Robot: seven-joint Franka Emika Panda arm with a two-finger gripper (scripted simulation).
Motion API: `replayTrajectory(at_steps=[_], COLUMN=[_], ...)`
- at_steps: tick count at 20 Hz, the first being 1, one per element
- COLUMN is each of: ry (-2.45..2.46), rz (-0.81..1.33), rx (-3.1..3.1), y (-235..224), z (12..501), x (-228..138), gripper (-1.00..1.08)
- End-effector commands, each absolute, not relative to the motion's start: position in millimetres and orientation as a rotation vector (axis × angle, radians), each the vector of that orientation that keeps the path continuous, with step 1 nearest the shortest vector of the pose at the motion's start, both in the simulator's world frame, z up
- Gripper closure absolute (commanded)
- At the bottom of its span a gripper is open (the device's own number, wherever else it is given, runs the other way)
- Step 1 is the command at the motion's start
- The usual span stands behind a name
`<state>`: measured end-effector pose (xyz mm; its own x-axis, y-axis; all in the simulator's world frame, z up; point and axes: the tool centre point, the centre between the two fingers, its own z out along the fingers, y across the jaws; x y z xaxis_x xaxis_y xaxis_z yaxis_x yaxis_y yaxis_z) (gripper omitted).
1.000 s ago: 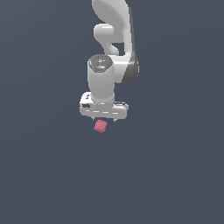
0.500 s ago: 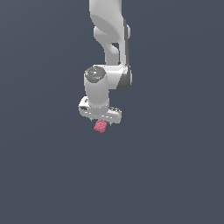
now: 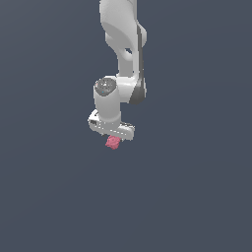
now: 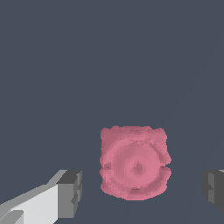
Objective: Pick up the object and move it to a goal position.
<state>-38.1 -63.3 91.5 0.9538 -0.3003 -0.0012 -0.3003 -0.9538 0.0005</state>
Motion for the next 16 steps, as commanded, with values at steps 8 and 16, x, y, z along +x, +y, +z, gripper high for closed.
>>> replayTrajectory(at_steps=[8,16], ry=[-0.482,-0.484], rz=[-0.001,0.000], rx=[3.104,3.104], y=[-63.4,-63.5], z=[59.6,41.0], x=[-39.5,-38.8], gripper=[-0.92,-0.92])
